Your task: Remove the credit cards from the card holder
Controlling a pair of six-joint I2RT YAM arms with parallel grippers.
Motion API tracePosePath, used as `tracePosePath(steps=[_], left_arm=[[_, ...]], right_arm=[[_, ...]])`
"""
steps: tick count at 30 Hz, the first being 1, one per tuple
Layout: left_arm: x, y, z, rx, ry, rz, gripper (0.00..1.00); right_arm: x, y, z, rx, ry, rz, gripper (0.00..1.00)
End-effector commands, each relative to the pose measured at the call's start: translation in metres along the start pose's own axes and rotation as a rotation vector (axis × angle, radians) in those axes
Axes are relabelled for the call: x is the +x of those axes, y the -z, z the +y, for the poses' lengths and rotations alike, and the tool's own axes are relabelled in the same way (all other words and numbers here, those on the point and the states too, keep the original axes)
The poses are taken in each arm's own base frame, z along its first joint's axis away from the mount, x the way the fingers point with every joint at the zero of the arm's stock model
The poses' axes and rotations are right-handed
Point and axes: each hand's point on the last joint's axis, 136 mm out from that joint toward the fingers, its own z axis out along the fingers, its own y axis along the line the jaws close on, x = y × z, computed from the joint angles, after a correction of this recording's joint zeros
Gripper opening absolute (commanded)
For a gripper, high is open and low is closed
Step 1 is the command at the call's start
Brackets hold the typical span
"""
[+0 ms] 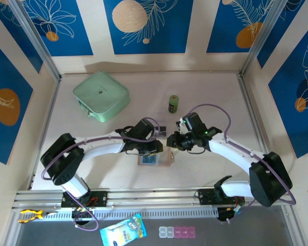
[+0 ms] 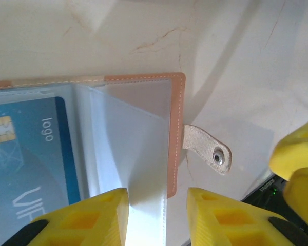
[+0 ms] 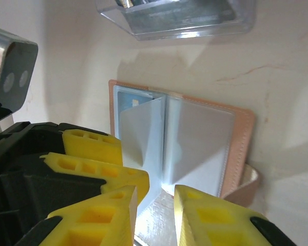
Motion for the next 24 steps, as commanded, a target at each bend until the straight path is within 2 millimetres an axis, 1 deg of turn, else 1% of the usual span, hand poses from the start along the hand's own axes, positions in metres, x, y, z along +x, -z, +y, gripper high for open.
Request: tracePosePath(steps=[1,6,13,17,24], left_arm=[[0.000,-0.004,0.003,-0.067,0.000,-0.009,0.36],[-0.001,-0.010,0.002,-0.093,-0.008,-0.007,0.40],[-0.004,-0.022,0.001,-0.108,-0.008,0.005,0.47],[-0.006,-0.029,-0.003,-0.109,-0.016,0.020,0.50],[-0.007,-0.041,-0.001,-0.127,-0.013,0.049,0.51]], right_arm=[[0.012,0.010,-0.007,-0.020,0.004,0.024,0.27],[0.014,0.020,-0.017,-0.039,-0.022,0.012,0.29],[0.014,0.030,-0.024,-0.061,-0.039,0.001,0.31],[0.012,0.037,-0.028,-0.073,-0.053,-0.008,0.32],[0.011,0.046,-0.036,-0.088,-0.080,-0.028,0.33]])
